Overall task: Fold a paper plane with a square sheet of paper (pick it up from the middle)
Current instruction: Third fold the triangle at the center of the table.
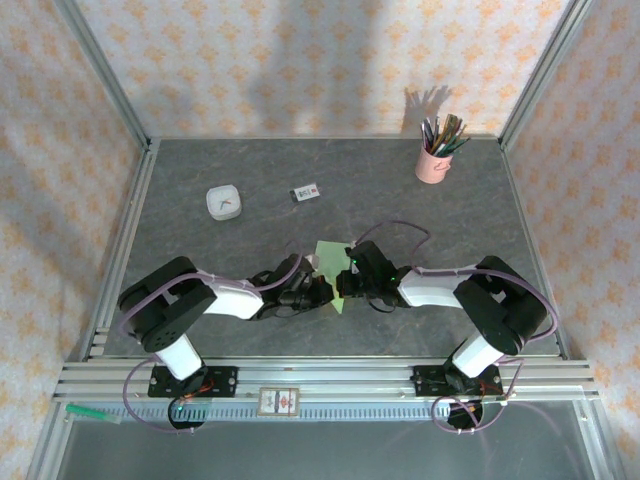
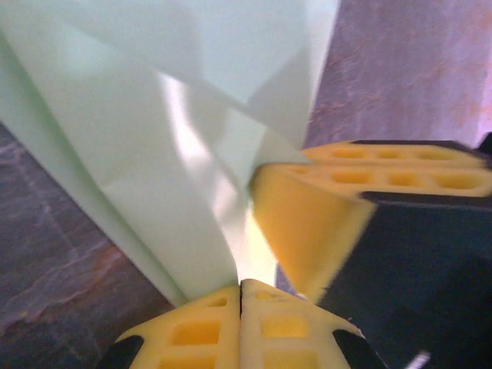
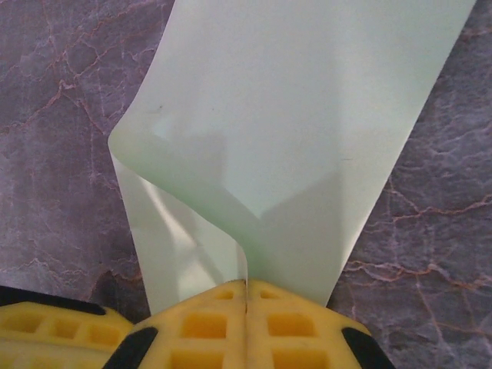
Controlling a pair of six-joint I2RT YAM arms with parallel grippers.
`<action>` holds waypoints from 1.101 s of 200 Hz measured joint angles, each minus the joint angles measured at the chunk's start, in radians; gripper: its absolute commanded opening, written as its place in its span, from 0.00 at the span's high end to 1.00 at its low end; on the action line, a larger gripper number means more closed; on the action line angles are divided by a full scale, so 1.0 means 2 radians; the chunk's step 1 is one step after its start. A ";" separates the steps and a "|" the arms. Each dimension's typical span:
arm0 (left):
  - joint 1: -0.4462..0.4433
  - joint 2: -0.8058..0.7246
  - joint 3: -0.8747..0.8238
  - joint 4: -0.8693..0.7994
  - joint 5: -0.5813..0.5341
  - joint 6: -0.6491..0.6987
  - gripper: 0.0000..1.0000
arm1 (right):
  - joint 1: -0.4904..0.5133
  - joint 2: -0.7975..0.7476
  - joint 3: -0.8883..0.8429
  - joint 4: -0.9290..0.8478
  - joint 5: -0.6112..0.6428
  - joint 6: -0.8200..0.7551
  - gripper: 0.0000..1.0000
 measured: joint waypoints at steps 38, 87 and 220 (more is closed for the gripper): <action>0.001 0.002 0.000 0.002 0.002 0.000 0.97 | 0.000 0.000 0.000 0.000 0.000 0.000 0.99; 0.011 -0.008 0.005 -0.004 0.002 0.009 0.97 | 0.000 0.000 0.000 -0.001 0.000 0.000 0.99; 0.022 -0.006 0.014 -0.020 0.002 0.025 0.95 | -0.001 0.000 0.001 -0.003 0.000 -0.004 0.99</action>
